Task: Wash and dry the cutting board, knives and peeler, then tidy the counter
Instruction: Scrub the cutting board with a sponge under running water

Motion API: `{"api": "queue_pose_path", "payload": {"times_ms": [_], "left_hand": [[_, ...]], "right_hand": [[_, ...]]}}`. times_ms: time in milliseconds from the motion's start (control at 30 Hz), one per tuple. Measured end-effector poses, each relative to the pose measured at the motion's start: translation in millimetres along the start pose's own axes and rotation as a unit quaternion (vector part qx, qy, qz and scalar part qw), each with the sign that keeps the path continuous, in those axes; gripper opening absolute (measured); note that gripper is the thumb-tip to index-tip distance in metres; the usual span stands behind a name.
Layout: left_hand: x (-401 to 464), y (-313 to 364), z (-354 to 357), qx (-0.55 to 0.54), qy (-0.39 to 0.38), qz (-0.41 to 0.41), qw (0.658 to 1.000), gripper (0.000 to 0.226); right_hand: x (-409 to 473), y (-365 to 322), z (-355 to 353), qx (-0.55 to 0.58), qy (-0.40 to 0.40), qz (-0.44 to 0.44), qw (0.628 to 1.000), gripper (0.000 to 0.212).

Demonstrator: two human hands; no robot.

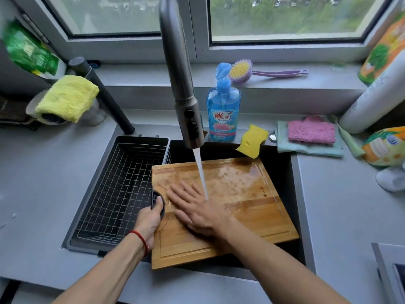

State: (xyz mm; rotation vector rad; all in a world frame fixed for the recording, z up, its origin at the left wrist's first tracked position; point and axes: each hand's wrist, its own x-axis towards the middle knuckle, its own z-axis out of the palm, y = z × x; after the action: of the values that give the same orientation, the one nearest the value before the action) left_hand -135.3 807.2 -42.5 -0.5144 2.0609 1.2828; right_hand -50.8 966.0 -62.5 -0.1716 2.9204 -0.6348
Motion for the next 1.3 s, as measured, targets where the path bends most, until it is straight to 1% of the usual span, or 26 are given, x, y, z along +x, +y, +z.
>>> {"api": "queue_pose_path", "payload": {"times_ms": [33,67,100,133,200,233,300,367,433,467,533,600,700,767,833,933,1100,1200,1300], "left_hand": [[2,-2,-2,-0.002,-0.007,-0.002,1.000,0.057],[4,-4,-2,-0.006,-0.012,-0.005,1.000,0.059],[7,-5,-3,-0.007,-0.015,-0.007,1.000,0.060],[9,-5,-4,0.000,-0.015,-0.006,1.000,0.061],[12,-7,-6,0.014,-0.018,0.000,1.000,0.060],[15,-7,-5,0.014,-0.022,0.005,1.000,0.060],[20,-7,-4,0.009,-0.039,0.005,0.999,0.059],[23,-7,-3,0.013,-0.047,0.013,0.999,0.059],[26,-5,-2,0.028,-0.042,0.033,0.998,0.057],[27,-5,-2,0.034,-0.041,0.044,0.998,0.056],[30,-4,-2,0.040,-0.047,0.052,0.997,0.058],[31,-6,-2,0.056,-0.051,0.056,0.996,0.063],[29,-9,4,0.120,-0.028,0.088,0.988,0.058],[26,-9,11,0.164,-0.013,0.105,0.981,0.060],[23,-9,17,0.178,-0.006,0.103,0.979,0.064],[20,-5,26,0.171,-0.022,0.100,0.980,0.069],[20,15,41,0.149,-0.092,0.076,0.982,0.079],[23,25,47,0.131,-0.117,0.064,0.982,0.075],[25,34,44,0.115,-0.127,0.081,0.982,0.066]], "right_hand": [[-26,15,0,-0.016,-0.005,-0.014,1.000,0.059],[-53,36,0,-0.029,-0.008,0.003,1.000,0.059],[-79,57,-3,-0.042,-0.004,0.051,0.998,0.059],[-103,77,-8,-0.054,0.002,0.122,0.991,0.060],[-133,103,-22,-0.059,0.033,0.248,0.966,0.062],[-137,112,-26,-0.047,0.053,0.291,0.954,0.063],[-137,117,-30,0.037,0.113,0.373,0.920,0.063],[-133,117,-35,0.168,0.176,0.436,0.866,0.058],[-135,119,-44,0.265,0.197,0.480,0.813,0.049],[-137,119,-47,0.289,0.191,0.495,0.797,0.047],[-141,118,-50,0.299,0.188,0.516,0.780,0.047],[-147,114,-50,0.298,0.204,0.536,0.763,0.048],[-155,109,-52,0.298,0.233,0.545,0.748,0.047],[-161,106,-56,0.293,0.258,0.548,0.740,0.045],[-166,104,-60,0.281,0.280,0.546,0.737,0.043],[-172,104,-68,0.268,0.308,0.547,0.730,0.042],[-182,102,-75,0.255,0.351,0.547,0.716,0.043],[-185,100,-77,0.251,0.373,0.541,0.711,0.044],[-185,98,-73,0.263,0.381,0.539,0.704,0.045]]}}
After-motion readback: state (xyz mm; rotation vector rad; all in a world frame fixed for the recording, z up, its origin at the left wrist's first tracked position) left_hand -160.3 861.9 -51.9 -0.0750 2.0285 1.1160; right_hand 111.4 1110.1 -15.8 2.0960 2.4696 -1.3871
